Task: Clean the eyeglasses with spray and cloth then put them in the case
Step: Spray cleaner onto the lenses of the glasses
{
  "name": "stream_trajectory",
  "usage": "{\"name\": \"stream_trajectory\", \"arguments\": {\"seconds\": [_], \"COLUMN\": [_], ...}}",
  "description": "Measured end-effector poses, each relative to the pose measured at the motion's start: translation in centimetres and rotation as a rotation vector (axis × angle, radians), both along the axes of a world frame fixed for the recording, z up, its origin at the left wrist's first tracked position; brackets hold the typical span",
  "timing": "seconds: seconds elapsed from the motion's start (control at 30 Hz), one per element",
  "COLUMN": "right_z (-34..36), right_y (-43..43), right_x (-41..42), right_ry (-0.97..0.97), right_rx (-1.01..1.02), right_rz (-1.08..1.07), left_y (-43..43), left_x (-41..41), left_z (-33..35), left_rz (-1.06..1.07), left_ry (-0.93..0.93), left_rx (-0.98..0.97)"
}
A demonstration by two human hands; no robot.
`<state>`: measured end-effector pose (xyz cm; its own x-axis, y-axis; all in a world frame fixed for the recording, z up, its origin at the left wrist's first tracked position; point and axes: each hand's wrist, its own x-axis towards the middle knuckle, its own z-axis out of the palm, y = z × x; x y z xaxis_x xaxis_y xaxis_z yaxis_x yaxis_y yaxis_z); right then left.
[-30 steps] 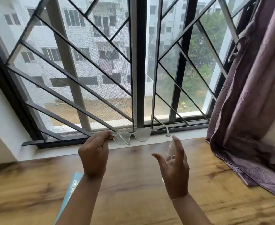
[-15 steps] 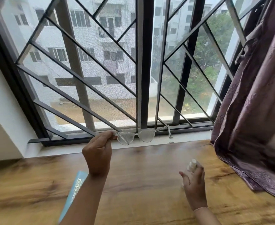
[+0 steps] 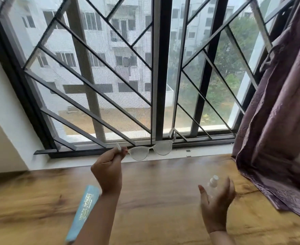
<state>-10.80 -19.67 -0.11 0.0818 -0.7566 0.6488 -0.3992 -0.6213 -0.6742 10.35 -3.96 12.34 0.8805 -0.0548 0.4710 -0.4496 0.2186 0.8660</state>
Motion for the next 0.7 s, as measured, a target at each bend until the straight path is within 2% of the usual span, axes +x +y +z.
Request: {"name": "stream_trajectory", "arguments": {"seconds": [0.07,0.13,0.23,0.37,0.5,0.7], "right_z": [1.8,3.8,6.2,7.8,8.8,8.8], "right_y": [0.9,2.2,4.0,6.5,8.1,8.1], "right_x": [0.9,2.1,4.0,6.4,7.7,8.1], "right_ry": [-0.070,-0.114,-0.153,-0.232,-0.368,-0.516], "right_rx": [-0.080,-0.086,-0.029,0.161,0.317,0.451], "right_rz": [-0.017,0.043,0.271,0.575,0.713,0.727], "left_y": [-0.5,-0.9,-1.3,-1.7,-2.0,-1.8], "left_x": [-0.8,-1.9,-3.1,-4.9,-5.9,-6.6], "left_z": [0.4,0.7,0.9,0.7,0.1,-0.2], "left_rz": [-0.121,-0.178,-0.301,-0.520,-0.654,-0.742], "left_ry": [0.277,0.460,0.686,0.921,1.084,1.166], "left_rx": [-0.180,-0.280,-0.355,-0.416,-0.450,-0.384]}}
